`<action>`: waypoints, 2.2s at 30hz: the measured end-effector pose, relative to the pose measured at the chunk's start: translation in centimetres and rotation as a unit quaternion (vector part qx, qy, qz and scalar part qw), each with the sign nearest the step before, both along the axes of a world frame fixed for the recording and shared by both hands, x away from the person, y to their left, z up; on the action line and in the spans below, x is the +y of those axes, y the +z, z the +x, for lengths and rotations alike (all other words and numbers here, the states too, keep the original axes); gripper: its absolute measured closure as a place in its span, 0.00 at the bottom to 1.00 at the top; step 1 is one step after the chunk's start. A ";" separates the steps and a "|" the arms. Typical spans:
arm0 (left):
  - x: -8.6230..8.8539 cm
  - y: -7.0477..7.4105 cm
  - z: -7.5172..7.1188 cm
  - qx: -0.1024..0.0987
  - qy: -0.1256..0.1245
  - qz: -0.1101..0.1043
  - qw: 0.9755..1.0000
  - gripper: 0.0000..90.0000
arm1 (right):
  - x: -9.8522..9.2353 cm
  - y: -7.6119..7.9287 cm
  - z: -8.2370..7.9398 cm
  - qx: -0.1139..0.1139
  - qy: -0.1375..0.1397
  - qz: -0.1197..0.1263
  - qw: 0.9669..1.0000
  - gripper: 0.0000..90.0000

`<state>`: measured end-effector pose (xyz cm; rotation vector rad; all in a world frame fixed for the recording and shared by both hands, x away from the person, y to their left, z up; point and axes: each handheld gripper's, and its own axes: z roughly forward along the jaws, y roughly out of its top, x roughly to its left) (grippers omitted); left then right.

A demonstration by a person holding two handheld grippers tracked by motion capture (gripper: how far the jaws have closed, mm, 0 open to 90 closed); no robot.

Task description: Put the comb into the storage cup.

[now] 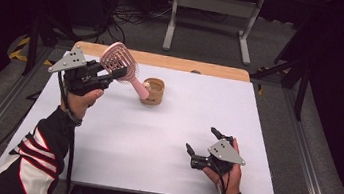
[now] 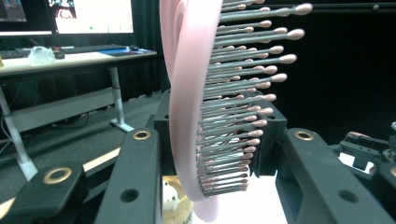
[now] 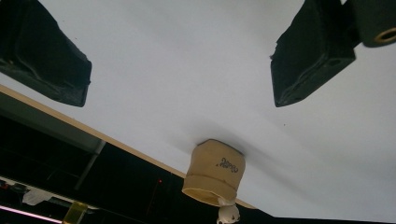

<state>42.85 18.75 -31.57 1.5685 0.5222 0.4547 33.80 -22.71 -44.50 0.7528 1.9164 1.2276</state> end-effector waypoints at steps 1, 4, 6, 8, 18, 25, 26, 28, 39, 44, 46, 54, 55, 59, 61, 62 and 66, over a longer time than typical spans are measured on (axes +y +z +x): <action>-0.1 0.2 0.1 -0.002 0.001 0.002 1.000 0.71 | 0.0 0.0 0.0 0.000 0.000 0.000 1.000 0.06; -0.3 0.7 0.4 -0.005 0.000 0.000 1.000 0.71 | 0.0 0.0 0.0 0.000 0.001 0.000 1.000 0.06; -0.5 1.0 0.6 -0.007 0.005 0.004 1.000 0.71 | 0.0 0.0 0.0 0.000 0.002 0.002 1.000 0.06; -0.5 1.1 0.8 -0.007 0.005 0.006 1.000 0.71 | 0.0 0.0 -0.1 -0.002 0.003 0.000 1.000 0.06; -0.8 1.4 2.0 -0.004 0.016 0.008 1.000 0.71 | 0.0 0.1 -0.1 -0.002 0.006 0.002 1.000 0.06; -1.1 1.4 3.0 0.001 0.028 0.014 1.000 0.71 | 0.0 0.1 -0.1 -0.001 0.009 0.002 1.000 0.06; -1.1 1.4 3.2 0.001 0.028 0.018 0.999 0.71 | 0.0 0.1 -0.1 -0.002 0.009 0.002 1.000 0.06; -1.3 1.4 3.5 0.006 0.029 0.018 0.999 0.71 | 0.0 0.1 -0.1 -0.002 0.009 0.002 1.000 0.06; -2.9 1.4 5.4 0.013 0.033 0.028 0.999 0.71 | 0.0 0.0 -0.1 -0.001 0.013 0.001 1.000 0.06; -3.8 1.2 6.2 0.019 0.033 0.030 0.999 0.71 | -0.1 0.0 -0.1 0.000 0.014 0.002 1.000 0.07; -4.3 1.0 6.5 0.022 0.030 0.030 0.999 0.71 | -0.1 0.1 -0.1 -0.001 0.015 0.003 1.000 0.07; -5.9 0.0 8.1 0.037 0.031 0.042 0.998 0.71 | -0.1 0.1 -0.1 -0.001 0.018 0.003 1.000 0.07; -5.9 0.0 8.1 0.037 0.031 0.042 0.998 0.71 | -0.1 0.1 -0.1 -0.001 0.018 0.003 1.000 0.07; -6.7 -0.8 9.2 0.047 0.034 0.056 0.997 0.71 | -0.1 0.1 -0.1 0.000 0.020 0.002 1.000 0.07; -6.8 -1.1 9.4 0.052 0.036 0.059 0.996 0.71 | -0.2 0.1 -0.1 0.001 0.021 0.002 1.000 0.07; -6.9 -1.3 9.6 0.054 0.036 0.060 0.996 0.71 | -0.2 0.1 -0.1 0.001 0.021 0.002 1.000 0.07; -7.0 -1.8 10.0 0.059 0.039 0.052 0.996 0.71 | -0.1 0.0 -0.1 0.002 0.023 0.004 1.000 0.07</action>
